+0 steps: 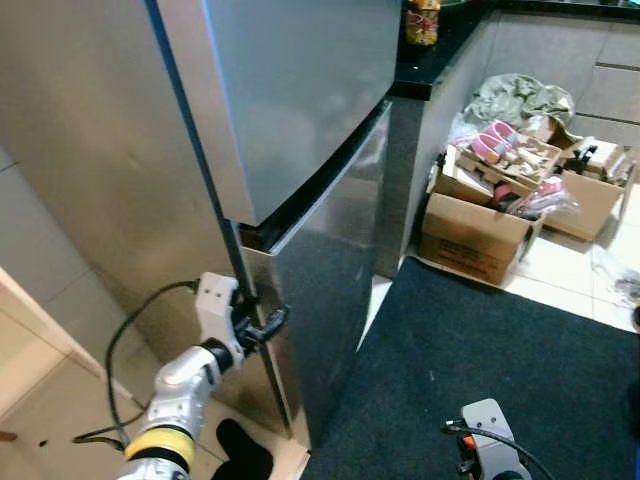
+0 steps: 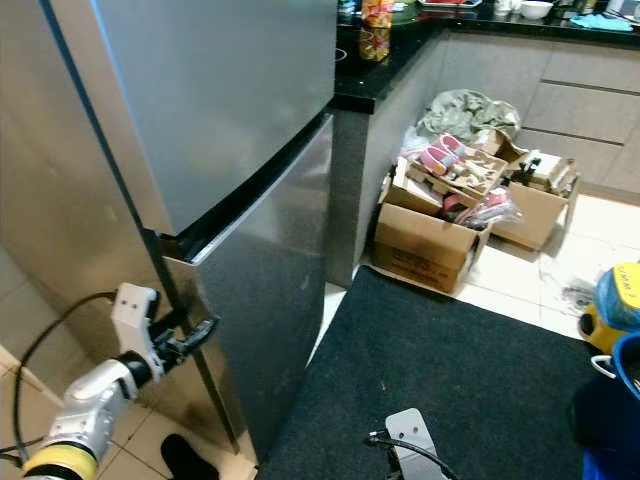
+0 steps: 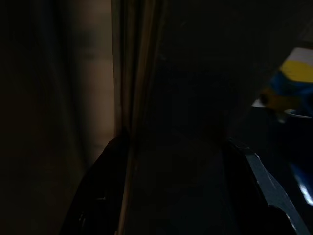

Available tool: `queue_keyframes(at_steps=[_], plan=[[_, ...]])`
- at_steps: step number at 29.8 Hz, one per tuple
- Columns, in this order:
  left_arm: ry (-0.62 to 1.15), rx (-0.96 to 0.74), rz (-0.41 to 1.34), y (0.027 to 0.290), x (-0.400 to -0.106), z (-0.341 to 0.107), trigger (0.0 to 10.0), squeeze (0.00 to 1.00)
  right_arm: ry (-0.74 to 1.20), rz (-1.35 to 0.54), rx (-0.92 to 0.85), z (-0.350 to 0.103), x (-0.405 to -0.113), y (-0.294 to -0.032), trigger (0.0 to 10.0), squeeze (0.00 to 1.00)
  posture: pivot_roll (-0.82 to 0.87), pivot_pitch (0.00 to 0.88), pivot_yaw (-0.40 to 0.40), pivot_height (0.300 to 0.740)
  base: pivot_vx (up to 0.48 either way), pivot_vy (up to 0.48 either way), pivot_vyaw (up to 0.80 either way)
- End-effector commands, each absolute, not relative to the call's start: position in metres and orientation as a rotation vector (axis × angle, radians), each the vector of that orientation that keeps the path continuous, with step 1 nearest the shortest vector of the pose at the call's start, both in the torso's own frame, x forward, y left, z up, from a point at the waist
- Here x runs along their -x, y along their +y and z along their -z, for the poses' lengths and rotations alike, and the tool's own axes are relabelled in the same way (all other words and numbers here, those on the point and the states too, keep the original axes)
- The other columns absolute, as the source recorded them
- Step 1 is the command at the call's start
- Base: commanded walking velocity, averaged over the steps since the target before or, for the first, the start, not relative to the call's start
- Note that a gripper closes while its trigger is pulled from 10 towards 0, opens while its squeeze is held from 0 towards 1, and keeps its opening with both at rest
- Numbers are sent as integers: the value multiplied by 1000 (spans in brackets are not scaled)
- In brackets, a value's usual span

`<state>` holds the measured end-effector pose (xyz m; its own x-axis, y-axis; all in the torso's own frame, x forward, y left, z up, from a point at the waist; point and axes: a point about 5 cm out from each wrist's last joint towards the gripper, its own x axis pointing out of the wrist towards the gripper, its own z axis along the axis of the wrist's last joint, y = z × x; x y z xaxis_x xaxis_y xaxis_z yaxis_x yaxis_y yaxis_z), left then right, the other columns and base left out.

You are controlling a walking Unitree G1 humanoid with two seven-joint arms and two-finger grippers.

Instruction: Restocking fridge

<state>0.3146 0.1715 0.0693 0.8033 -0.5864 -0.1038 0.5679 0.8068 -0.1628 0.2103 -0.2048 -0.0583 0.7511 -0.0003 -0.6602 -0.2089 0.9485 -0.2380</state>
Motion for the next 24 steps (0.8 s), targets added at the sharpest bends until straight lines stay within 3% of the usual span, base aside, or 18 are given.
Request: queue_keyframes(at_steps=[1, 13, 20, 21, 24], plan=[[184, 161, 777, 145, -309, -64, 10000, 0, 730, -108, 293, 61, -206, -205, 10000, 0, -86, 52, 11, 740, 0, 0, 0], [190, 175, 806, 140, -306, -67, 10000, 0, 730, -106, 291, 61, -205, -205, 10000, 0, -84, 52, 14, 740, 0, 0, 0], [232, 170, 937, 122, -296, -66, 10000, 0, 732, -106, 290, 62, -204, -204, 10000, 0, -83, 55, 17, 740, 0, 0, 0], [237, 163, 933, 122, -295, -65, 10000, 1000, 733, -106, 289, 62, -204, -204, 10000, 0, -82, 56, 17, 740, 0, 0, 0], [240, 166, 933, 123, -295, -65, 10000, 1000, 734, -105, 289, 63, -203, -204, 10000, 0, -82, 56, 18, 740, 0, 0, 0]])
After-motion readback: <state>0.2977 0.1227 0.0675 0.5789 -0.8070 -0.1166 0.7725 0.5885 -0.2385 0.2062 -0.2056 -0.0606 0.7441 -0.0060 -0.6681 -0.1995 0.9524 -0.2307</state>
